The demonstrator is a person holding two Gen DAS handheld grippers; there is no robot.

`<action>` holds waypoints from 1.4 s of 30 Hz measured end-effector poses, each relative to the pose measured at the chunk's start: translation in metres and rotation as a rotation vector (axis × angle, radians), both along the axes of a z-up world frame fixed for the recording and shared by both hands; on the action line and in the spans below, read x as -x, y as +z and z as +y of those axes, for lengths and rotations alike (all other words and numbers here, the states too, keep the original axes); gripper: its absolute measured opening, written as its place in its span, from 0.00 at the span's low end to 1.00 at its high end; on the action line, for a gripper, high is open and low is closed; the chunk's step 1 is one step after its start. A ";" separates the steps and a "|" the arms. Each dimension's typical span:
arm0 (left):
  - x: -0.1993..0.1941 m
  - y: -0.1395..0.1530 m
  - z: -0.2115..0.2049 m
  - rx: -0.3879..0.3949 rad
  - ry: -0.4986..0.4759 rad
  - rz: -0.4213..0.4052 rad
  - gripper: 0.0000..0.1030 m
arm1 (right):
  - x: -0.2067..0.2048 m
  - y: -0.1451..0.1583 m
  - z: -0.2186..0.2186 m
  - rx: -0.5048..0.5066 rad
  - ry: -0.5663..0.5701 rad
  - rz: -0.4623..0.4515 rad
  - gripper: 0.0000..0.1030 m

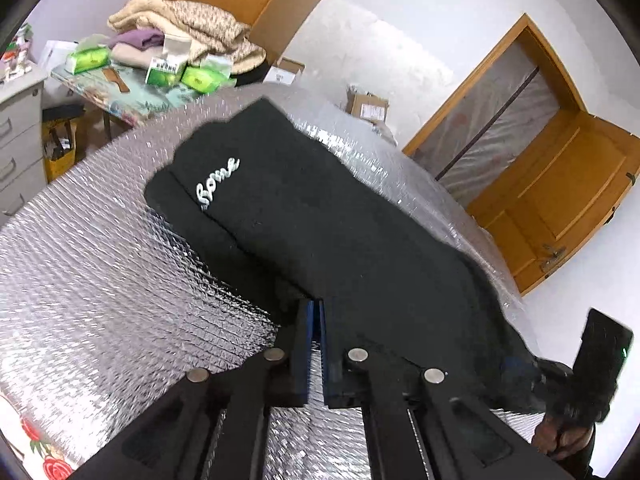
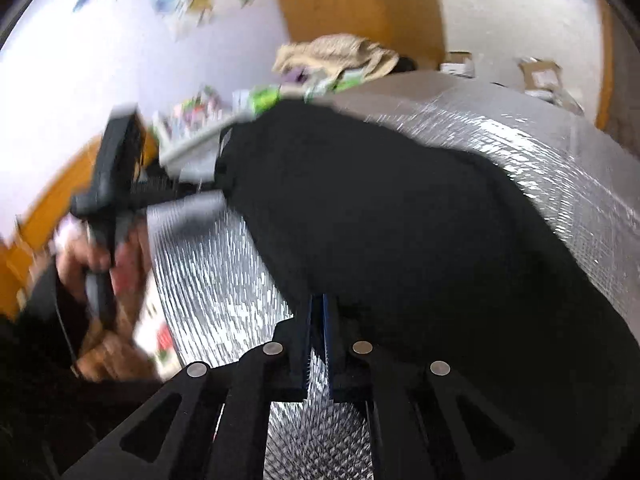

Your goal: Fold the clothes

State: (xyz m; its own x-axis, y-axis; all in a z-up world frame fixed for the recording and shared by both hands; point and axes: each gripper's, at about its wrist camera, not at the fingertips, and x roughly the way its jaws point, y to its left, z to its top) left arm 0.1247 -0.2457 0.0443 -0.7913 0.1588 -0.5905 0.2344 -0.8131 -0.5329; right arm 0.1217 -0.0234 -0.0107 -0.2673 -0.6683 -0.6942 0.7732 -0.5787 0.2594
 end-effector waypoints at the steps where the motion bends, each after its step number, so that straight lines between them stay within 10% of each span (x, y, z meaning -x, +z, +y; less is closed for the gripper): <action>1: -0.003 0.007 0.001 0.010 0.002 0.017 0.02 | 0.007 0.005 0.004 0.036 -0.037 -0.014 0.08; 7: 0.020 0.036 0.007 0.128 -0.002 0.081 0.02 | 0.065 0.014 0.028 0.191 -0.240 -0.138 0.18; 16: 0.055 -0.018 -0.005 0.072 -0.003 -0.043 0.02 | 0.146 0.008 0.034 0.183 -0.357 -0.250 0.32; 25: 0.054 -0.022 -0.011 0.034 -0.005 -0.034 0.02 | 0.211 -0.052 0.019 0.228 -0.371 -0.643 0.24; 29: 0.054 -0.022 -0.012 0.034 -0.008 -0.032 0.02 | 0.214 -0.054 0.018 0.239 -0.371 -0.629 0.08; 42: 0.053 -0.020 -0.011 0.044 -0.014 -0.036 0.02 | 0.234 -0.061 0.058 0.347 -0.539 -0.644 0.08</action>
State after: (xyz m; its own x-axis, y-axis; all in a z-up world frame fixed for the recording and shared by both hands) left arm 0.0712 -0.2562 0.0241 -0.7673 0.1433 -0.6251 0.2408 -0.8390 -0.4879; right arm -0.1126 0.0342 -0.0712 -0.2346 -0.7647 -0.6002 0.0655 -0.6285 0.7751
